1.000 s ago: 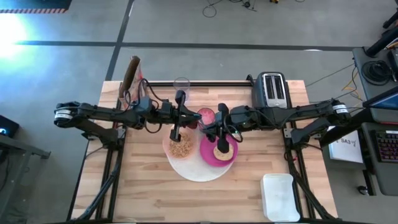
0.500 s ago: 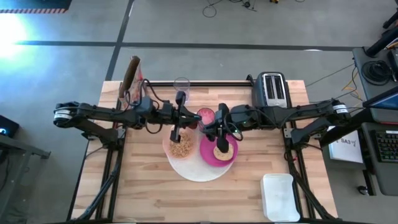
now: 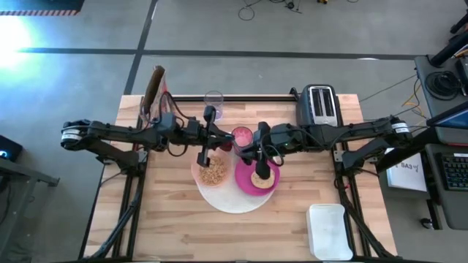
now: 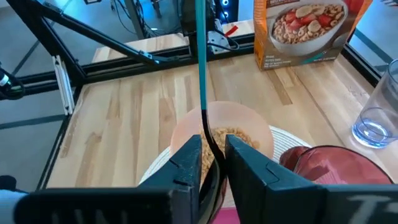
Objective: Arrange a breakfast setting
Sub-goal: Put the blue spoon beside the orange bowl
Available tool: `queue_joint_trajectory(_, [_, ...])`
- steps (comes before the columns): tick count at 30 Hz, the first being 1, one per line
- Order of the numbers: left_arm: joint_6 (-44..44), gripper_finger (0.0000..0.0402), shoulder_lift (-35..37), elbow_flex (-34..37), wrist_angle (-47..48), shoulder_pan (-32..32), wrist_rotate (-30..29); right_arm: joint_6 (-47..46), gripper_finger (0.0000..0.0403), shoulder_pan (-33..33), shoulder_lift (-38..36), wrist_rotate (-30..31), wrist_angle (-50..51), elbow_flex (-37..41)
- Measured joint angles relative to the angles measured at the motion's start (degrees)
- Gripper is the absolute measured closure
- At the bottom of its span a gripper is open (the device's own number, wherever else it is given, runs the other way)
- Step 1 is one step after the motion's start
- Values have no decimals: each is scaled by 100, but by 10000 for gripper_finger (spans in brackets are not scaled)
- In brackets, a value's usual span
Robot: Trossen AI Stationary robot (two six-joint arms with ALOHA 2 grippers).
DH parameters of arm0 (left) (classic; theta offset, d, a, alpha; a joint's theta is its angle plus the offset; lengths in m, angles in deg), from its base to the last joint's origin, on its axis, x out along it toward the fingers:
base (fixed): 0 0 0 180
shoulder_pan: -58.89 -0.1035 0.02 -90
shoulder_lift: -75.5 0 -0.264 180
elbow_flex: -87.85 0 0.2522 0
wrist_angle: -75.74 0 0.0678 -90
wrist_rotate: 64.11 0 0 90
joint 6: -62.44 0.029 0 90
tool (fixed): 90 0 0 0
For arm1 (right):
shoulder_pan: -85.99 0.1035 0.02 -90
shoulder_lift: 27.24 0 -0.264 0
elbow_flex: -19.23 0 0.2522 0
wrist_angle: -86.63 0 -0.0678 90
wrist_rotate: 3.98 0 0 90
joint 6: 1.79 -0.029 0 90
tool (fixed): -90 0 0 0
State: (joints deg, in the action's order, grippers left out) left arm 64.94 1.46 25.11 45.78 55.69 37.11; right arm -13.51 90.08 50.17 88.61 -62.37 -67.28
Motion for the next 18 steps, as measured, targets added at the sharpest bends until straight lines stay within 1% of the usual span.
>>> queue_joint_trajectory(8, [-58, 401, -2, 0, 46, -5, -28, 334, 388, 0, 0, 0, -4, 0])
queue_joint_trajectory(12, [-292, 401, -2, 0, 55, -3, -37, 688, 393, 2, 0, -4, -50, 0])
queue_joint_trajectory(18, [-570, 394, 2, -13, 228, -7, -46, 737, 394, 0, 2, -7, -90, -2])
